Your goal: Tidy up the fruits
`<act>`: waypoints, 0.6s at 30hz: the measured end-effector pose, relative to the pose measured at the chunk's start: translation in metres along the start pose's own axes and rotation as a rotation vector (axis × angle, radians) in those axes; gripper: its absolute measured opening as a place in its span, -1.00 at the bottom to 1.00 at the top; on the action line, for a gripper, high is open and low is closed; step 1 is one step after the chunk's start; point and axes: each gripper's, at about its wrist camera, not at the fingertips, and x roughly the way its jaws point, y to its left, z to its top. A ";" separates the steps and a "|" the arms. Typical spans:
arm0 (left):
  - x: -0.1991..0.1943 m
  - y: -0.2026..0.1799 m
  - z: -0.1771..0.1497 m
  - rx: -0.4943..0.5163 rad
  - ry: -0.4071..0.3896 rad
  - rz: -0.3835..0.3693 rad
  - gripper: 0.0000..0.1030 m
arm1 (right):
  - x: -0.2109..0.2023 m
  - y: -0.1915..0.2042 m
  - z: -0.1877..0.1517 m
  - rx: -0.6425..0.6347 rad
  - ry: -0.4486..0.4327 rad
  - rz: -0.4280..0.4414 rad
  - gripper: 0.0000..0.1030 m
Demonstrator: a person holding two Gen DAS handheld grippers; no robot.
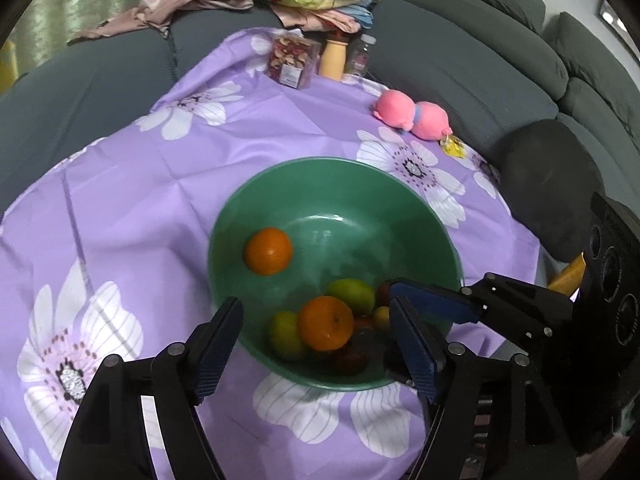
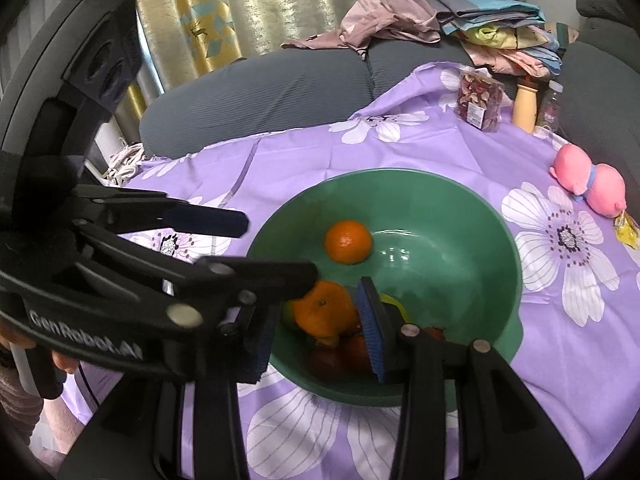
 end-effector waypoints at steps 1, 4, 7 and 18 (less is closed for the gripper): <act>-0.003 0.000 0.000 -0.001 -0.005 0.010 0.60 | -0.001 -0.001 0.000 0.002 0.000 -0.007 -0.13; -0.012 0.001 -0.004 0.005 -0.025 0.035 0.83 | -0.005 -0.002 0.000 0.009 -0.003 -0.034 0.20; -0.020 0.004 -0.007 0.003 -0.033 0.049 0.85 | -0.011 -0.002 0.001 0.013 -0.015 -0.050 0.43; -0.055 0.003 -0.016 -0.017 -0.110 0.074 0.97 | -0.030 0.004 0.003 -0.003 -0.037 -0.134 0.70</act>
